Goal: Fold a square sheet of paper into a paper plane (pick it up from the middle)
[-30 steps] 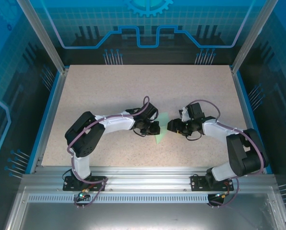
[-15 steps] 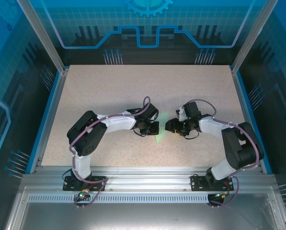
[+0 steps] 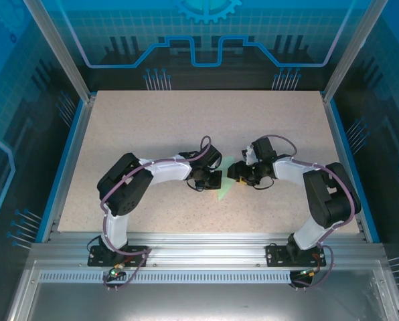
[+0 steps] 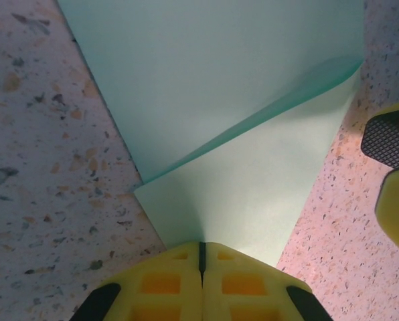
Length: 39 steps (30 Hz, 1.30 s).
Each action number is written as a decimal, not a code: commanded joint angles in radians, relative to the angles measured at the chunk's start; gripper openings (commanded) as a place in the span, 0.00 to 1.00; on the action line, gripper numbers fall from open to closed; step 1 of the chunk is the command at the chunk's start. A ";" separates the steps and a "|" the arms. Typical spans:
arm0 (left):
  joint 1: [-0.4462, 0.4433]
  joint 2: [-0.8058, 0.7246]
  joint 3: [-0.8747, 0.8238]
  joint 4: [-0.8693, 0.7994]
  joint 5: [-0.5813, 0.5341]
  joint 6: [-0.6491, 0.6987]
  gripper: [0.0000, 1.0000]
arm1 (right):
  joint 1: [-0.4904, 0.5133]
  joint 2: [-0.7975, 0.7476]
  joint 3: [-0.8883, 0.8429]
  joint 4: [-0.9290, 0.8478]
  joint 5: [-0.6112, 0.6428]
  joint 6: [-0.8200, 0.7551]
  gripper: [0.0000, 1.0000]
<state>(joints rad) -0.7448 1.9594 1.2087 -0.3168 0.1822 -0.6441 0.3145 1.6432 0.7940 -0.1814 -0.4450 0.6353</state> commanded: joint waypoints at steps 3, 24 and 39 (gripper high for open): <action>0.008 0.033 0.008 -0.061 -0.042 0.023 0.06 | 0.010 0.009 0.003 0.022 0.028 0.066 0.55; 0.008 -0.063 -0.087 0.095 -0.026 -0.030 0.10 | 0.003 -0.006 -0.032 0.079 0.027 0.143 0.57; 0.009 -0.083 -0.129 0.165 -0.013 -0.054 0.13 | 0.006 0.013 -0.014 0.126 -0.038 0.150 0.53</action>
<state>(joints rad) -0.7437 1.8893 1.0767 -0.1577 0.1749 -0.6823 0.3141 1.6592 0.7712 -0.0772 -0.4423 0.7856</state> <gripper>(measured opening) 0.128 0.539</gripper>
